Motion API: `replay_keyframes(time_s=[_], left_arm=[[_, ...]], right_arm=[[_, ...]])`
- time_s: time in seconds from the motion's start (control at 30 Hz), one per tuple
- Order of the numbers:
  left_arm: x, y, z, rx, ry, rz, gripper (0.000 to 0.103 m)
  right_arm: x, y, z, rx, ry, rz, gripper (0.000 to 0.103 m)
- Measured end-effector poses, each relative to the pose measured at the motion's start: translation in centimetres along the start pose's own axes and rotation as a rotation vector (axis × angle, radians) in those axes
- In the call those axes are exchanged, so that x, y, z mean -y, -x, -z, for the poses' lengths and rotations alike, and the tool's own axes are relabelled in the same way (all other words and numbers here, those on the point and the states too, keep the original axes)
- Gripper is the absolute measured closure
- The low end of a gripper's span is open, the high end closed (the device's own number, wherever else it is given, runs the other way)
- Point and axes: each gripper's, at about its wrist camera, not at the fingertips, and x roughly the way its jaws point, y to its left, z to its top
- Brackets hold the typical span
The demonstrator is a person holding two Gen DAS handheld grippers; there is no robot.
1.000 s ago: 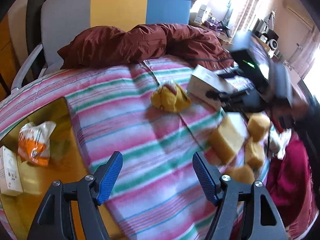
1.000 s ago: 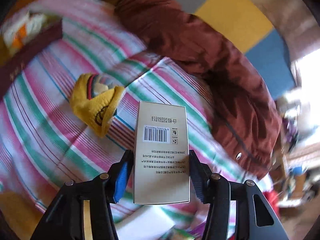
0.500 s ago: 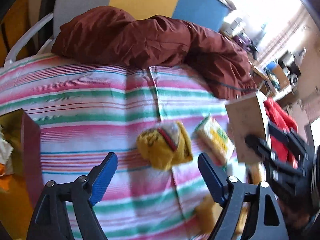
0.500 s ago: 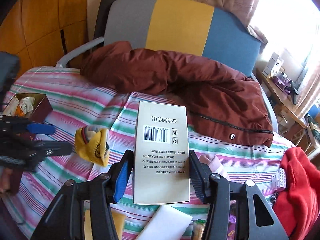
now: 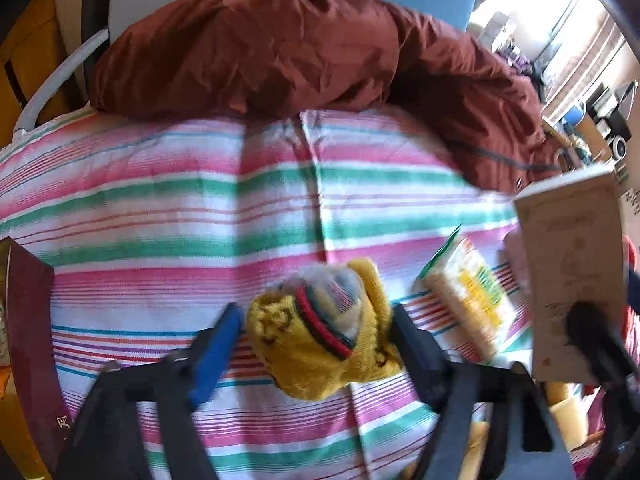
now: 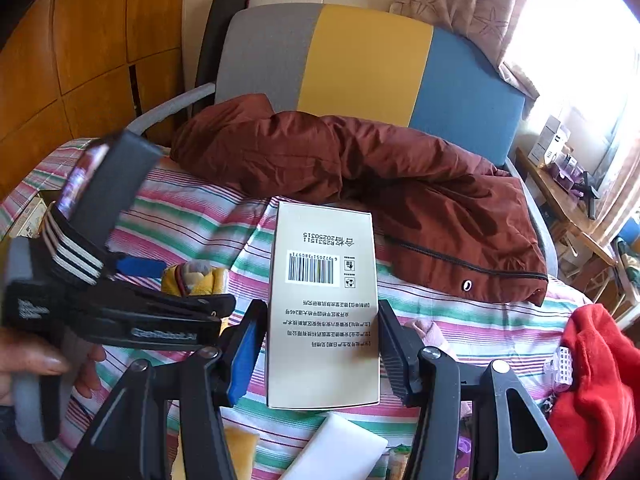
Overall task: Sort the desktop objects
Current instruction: 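Grasp the yellow knit bundle with the left tool while the right tool holds the box, then carry both items to the gold tray and open the right tool to release the box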
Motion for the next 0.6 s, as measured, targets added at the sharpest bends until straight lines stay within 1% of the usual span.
replay_keyframes(time_s=[0.03, 0.07, 0.1, 0.2, 0.3, 0.43, 0.6], left_arm=[[-0.2, -0.2, 0.2, -0.007, 0.000, 0.016, 0.036], [-0.4, -0.2, 0.4, -0.008, -0.002, 0.030, 0.041], [-0.5, 0.0, 0.6, 0.003, -0.009, 0.036, 0.044], [-0.5, 0.8, 1.0, 0.031, -0.041, 0.032, 0.050], [-0.7, 1.9, 1.7, 0.050, -0.062, 0.027, 0.051], [-1.5, 4.7, 2.4, 0.090, -0.071, 0.024, 0.051], [-2.9, 9.5, 4.7, 0.168, -0.103, 0.007, 0.051]], right_arm=[[-0.1, -0.1, 0.0, -0.002, 0.005, 0.000, 0.048], [-0.2, -0.1, 0.1, -0.004, 0.009, -0.001, 0.048], [-0.3, -0.2, 0.1, -0.005, 0.014, -0.003, 0.048], [-0.6, -0.3, 0.2, -0.008, 0.020, -0.007, 0.048], [-0.8, -0.6, 0.4, -0.012, 0.029, -0.010, 0.048], [-1.2, -0.7, 0.5, -0.008, 0.032, -0.024, 0.048], [-1.9, -0.7, 0.6, -0.002, 0.026, -0.062, 0.048]])
